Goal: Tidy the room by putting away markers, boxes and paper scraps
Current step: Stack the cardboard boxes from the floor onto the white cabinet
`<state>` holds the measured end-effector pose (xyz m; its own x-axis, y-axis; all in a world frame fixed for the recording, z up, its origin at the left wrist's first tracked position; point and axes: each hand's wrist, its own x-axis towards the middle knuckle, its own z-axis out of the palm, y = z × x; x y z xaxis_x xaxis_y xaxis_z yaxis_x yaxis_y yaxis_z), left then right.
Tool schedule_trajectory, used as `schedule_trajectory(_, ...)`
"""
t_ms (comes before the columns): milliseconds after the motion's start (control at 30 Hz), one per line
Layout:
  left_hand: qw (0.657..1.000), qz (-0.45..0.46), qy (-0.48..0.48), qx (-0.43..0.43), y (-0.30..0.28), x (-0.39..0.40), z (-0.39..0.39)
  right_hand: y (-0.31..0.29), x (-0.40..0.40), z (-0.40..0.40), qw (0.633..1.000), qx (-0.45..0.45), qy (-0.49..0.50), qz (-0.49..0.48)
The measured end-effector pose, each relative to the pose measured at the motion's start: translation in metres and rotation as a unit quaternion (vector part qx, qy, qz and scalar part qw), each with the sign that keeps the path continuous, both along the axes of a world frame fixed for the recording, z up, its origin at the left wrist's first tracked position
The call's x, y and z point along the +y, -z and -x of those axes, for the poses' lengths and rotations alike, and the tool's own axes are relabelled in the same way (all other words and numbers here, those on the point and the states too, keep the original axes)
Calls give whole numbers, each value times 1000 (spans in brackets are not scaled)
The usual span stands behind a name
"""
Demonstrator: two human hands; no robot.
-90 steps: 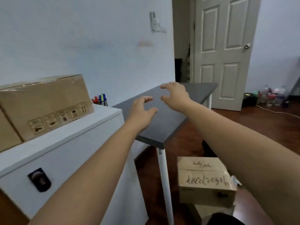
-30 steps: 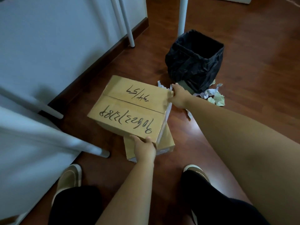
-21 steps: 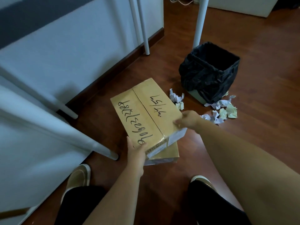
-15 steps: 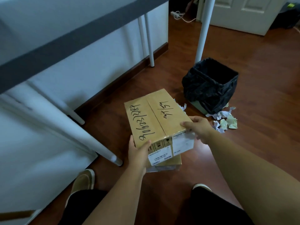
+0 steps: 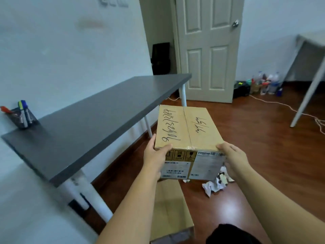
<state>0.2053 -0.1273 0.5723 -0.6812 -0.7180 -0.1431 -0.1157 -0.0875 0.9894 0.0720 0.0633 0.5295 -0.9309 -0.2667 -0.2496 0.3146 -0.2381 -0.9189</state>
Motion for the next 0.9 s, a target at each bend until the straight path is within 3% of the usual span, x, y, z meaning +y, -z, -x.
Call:
schedule_trajectory(200, 992, 45, 55, 102, -76, 26, 0, -87, 32, -18, 988, 46, 45, 140)
schedule_trajectory(400, 973, 81, 47, 209, -155, 1, -37, -169, 4, -37, 967, 130, 1, 221)
schedule_trajectory(733, 936, 234, -99, 245, -270, -92, -192, -268, -145, -122, 886, 241, -210, 334)
schedule_trajectory(900, 920, 242, -181, 251, -295, -136, -291, -292, -220, -200, 832, 276, -320, 359)
